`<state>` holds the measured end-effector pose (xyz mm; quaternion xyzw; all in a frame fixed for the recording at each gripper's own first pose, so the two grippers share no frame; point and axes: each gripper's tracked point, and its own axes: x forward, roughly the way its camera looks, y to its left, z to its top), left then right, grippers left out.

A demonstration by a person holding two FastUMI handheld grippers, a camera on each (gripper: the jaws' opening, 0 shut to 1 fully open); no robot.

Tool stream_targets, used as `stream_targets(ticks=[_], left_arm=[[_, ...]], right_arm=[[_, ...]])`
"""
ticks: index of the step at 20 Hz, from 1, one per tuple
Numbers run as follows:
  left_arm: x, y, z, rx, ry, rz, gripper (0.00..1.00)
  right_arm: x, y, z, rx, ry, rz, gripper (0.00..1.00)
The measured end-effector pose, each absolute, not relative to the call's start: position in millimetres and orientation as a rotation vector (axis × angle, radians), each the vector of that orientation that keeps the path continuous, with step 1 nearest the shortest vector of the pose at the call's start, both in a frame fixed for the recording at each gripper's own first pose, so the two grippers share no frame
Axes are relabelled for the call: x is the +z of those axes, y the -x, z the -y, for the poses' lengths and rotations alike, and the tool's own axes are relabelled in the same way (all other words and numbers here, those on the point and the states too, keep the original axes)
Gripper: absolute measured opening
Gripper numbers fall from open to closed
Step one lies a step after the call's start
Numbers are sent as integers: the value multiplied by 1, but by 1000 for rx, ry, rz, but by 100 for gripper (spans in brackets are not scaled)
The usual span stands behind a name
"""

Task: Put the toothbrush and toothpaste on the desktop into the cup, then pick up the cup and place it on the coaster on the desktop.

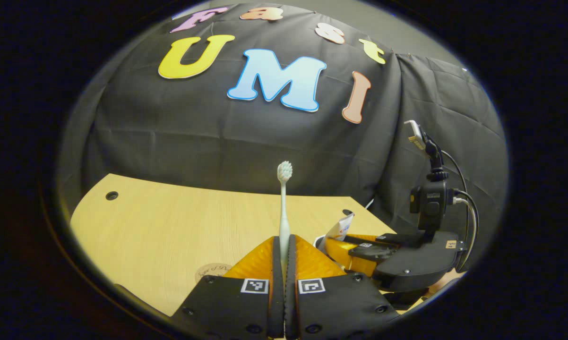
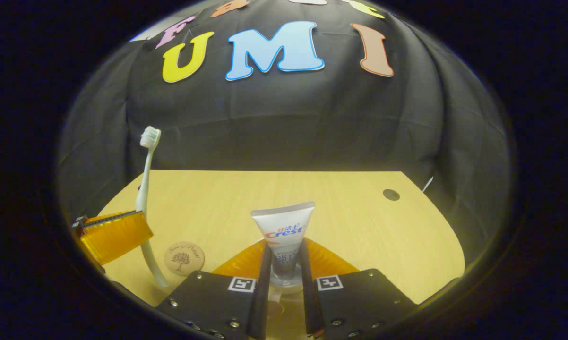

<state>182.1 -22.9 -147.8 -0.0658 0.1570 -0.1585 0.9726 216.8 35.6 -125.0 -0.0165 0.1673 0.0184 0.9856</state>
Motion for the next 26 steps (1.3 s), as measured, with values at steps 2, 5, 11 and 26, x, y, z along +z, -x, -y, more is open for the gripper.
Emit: stream_targets(ticks=[2,5,11,26], left_arm=[[-138,-188,26,-323,153,-271,8],[-132,-198,37,-338,145,-241,8],[-100,-214,62,-412,238,-134,8],[-150,-259,104,-414,444,-164,8]], right_arm=[[-100,-212,-37,47,22,-271,47],[-72,-200,-33,47,-30,-223,70],[-24,-155,7,-47,-69,-123,76],[-69,-94,22,-82,-152,-275,76]])
